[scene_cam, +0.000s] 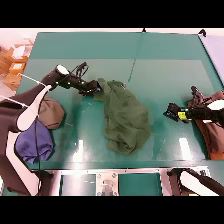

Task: Fold the shirts.

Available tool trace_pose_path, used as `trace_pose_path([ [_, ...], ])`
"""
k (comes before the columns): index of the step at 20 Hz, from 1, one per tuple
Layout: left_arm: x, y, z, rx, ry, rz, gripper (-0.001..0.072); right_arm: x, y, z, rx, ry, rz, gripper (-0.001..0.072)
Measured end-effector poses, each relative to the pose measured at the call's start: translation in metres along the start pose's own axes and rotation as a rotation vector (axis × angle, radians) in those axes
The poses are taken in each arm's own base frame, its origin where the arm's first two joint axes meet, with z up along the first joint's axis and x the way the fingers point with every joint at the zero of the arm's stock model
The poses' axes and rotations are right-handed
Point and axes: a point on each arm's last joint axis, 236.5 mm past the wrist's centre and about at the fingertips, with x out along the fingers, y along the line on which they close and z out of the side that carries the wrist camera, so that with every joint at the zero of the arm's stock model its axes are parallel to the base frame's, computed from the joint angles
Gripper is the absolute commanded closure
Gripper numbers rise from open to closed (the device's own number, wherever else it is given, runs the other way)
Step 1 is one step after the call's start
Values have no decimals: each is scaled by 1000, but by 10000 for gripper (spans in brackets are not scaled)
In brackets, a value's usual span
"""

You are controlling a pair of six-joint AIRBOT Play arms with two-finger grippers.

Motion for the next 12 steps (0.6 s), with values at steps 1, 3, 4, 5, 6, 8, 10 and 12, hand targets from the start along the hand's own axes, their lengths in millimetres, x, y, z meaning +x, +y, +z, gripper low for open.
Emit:
trace_pose_path([
  [1, 0, -1, -3, 3, 11, -3, 40, 0, 0, -4, -3, 23, 3, 630],
  [3, -3, 1, -4, 7, 22, 0, 40, -1, 1, -24, -10, 89, 13, 625],
  [4, -5, 3, -4, 11, 26, 3, 39, -2, 3, -39, -13, 121, 20, 520],
  [5, -9, 5, -1, 19, 22, 11, 39, -4, 5, -55, -12, 147, 34, 350],
  [6, -13, 8, 5, 28, 9, 22, 39, -5, 9, -73, -7, 171, 56, 149],
  [8, -21, 9, 18, 44, -30, 37, 39, -2, 17, -111, 15, 219, 110, 92],
  [10, -26, 6, 34, 53, -85, 39, 39, 8, 24, -144, 46, 269, 159, 92],
  [12, -27, 6, 45, 61, -128, 48, 40, 21, 29, -163, 75, 280, 190, 92],
])
